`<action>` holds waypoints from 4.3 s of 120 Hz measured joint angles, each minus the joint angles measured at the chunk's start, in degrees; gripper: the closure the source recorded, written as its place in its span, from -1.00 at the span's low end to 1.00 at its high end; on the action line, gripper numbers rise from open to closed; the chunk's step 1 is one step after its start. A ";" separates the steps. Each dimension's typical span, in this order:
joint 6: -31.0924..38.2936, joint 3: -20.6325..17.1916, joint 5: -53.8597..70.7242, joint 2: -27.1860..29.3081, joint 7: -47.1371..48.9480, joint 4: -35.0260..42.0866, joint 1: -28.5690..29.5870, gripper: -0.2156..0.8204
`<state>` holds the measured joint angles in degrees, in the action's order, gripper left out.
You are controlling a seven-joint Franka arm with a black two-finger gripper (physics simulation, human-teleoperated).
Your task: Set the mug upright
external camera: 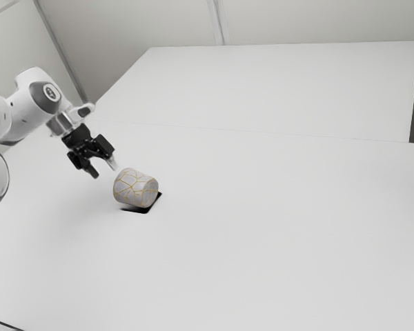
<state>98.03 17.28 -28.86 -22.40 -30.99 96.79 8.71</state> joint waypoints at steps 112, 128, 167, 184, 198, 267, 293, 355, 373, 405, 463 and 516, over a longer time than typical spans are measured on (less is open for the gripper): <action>-12.85 0.03 -24.00 -8.37 -15.11 -1.84 2.80 0.09; -13.33 0.03 -24.45 -8.24 -15.69 -1.61 2.80 0.53; -13.71 -0.03 -25.78 -8.11 -16.64 -0.19 2.82 0.90; -13.48 -0.05 -25.79 -7.68 -16.65 -0.08 2.80 0.92; -13.28 -0.13 -25.60 -7.02 -16.30 -0.16 2.79 0.92; 9.27 -4.30 -7.61 8.28 1.79 12.47 -8.64 0.93; 16.73 -4.30 4.40 10.62 14.81 14.78 -13.13 0.93; 17.63 -4.30 20.92 10.50 40.73 14.41 -19.14 0.92; 15.16 -4.28 23.31 10.43 45.75 14.26 -19.46 0.92; 12.17 -4.28 25.34 8.79 51.94 13.56 -20.77 0.92; 11.66 -4.27 25.74 4.87 57.93 12.00 -21.45 0.74; 9.26 -4.27 25.81 6.01 58.98 7.91 -21.98 -0.41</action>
<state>107.29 13.01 -3.05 -16.39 27.99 104.70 -13.27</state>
